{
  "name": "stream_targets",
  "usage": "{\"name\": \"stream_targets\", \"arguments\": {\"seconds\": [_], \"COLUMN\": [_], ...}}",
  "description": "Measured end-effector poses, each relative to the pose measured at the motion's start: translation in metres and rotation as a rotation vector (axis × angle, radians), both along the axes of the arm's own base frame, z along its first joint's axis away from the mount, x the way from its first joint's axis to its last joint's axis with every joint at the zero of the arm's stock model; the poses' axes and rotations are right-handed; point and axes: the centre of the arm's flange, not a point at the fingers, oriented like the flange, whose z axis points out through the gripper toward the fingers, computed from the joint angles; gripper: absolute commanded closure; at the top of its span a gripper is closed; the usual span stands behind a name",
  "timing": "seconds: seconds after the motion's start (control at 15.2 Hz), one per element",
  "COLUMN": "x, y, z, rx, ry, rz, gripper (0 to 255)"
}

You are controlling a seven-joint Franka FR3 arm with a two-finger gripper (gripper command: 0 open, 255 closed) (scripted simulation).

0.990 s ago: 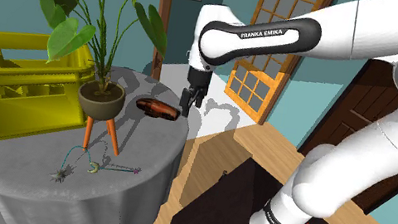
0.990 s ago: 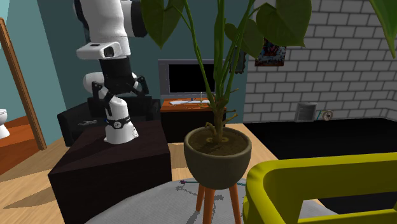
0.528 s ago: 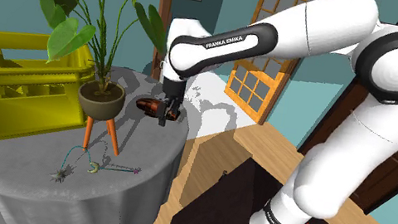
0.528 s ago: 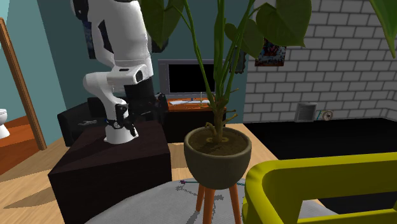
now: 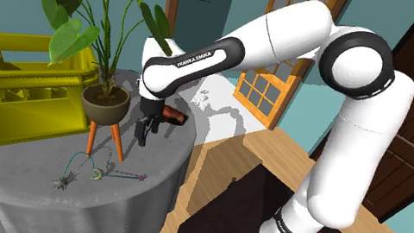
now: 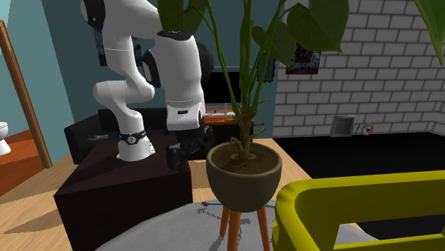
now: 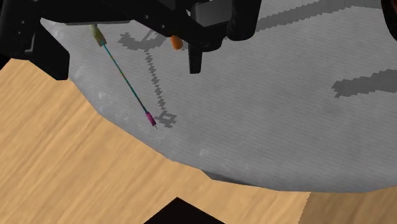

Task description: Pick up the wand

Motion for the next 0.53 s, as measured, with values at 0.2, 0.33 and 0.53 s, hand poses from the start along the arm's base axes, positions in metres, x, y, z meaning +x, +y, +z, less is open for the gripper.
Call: {"name": "stream_targets", "arguments": {"seconds": [0.2,0.33,0.53], "x": [0.019,0.026,0.035], "y": [0.026,0.046,0.081], "z": [-0.021,-0.037,-0.048], "rx": [0.016,0.026,0.046], "ry": [0.000,0.008,-0.006], "rz": [0.042,0.078,0.129], "gripper": [0,0,0]}}
